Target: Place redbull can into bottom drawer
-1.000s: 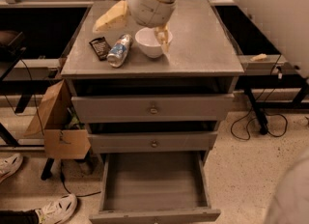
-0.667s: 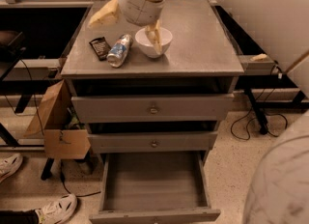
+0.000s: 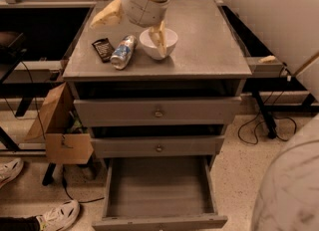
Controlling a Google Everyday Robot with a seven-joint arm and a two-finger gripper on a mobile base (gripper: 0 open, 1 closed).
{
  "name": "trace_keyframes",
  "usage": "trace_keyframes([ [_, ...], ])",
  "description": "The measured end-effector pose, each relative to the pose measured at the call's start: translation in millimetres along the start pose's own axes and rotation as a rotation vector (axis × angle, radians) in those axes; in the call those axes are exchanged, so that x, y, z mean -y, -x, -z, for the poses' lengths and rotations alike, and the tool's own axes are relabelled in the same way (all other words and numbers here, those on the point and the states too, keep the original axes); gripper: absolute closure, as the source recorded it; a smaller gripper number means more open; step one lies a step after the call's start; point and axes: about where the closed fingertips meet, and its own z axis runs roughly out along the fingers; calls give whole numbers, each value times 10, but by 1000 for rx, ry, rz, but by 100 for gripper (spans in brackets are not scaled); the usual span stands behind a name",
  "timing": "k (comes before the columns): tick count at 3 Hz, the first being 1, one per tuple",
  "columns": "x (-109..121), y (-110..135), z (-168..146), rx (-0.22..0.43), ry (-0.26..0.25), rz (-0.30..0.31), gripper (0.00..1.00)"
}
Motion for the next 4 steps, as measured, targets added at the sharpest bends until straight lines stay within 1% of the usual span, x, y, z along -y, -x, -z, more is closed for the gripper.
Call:
trace_keyframes([
  [1, 7, 29, -38, 1, -17, -15, 0],
  [2, -29, 107, -184, -4, -64, -36, 0],
  [3, -18, 256, -398, -10, -91, -80, 0],
  [4, 77, 419, -572, -7, -116, -138, 0],
])
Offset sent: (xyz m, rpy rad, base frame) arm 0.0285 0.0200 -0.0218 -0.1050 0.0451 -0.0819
